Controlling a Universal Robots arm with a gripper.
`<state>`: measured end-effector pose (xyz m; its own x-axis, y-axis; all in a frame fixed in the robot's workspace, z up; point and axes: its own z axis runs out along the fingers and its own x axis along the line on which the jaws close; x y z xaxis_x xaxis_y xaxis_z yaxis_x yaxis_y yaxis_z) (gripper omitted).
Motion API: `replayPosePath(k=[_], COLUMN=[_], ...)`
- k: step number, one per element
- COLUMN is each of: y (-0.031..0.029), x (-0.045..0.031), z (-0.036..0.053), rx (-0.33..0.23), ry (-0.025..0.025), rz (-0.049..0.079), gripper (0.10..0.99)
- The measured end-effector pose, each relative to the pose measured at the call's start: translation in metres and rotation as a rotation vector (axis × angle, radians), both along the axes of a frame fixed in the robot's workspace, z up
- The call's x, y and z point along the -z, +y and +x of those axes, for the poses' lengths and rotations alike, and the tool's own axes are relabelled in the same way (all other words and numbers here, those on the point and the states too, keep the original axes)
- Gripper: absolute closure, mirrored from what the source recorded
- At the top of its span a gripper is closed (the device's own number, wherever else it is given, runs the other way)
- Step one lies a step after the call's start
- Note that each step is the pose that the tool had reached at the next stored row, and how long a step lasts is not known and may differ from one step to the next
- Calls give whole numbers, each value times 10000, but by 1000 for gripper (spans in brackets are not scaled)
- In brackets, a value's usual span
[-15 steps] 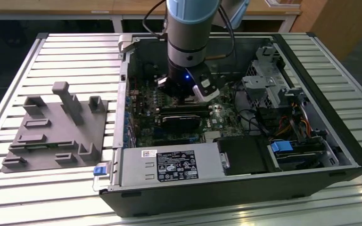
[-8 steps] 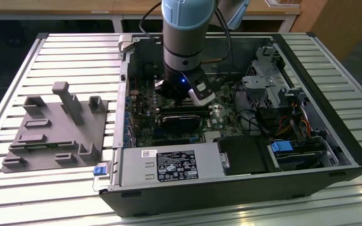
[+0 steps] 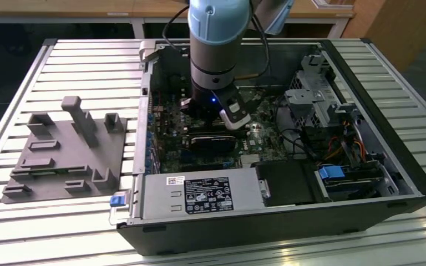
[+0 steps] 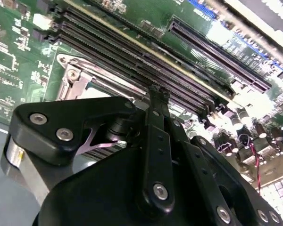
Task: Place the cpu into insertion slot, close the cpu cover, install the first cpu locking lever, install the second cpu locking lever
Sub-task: 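Install the second cpu locking lever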
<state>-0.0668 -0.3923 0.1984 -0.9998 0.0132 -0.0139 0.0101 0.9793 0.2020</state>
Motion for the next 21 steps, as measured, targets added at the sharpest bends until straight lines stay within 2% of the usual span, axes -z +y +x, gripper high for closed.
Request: replayPosePath(k=[7, 16, 21], y=[-45, -46, -48], x=[15, 75, 105], z=[-74, -86, -125], rx=[-2, 0, -1], ry=[-8, -9, -13], rz=[212, 758, 881], gripper=[980, 980, 980])
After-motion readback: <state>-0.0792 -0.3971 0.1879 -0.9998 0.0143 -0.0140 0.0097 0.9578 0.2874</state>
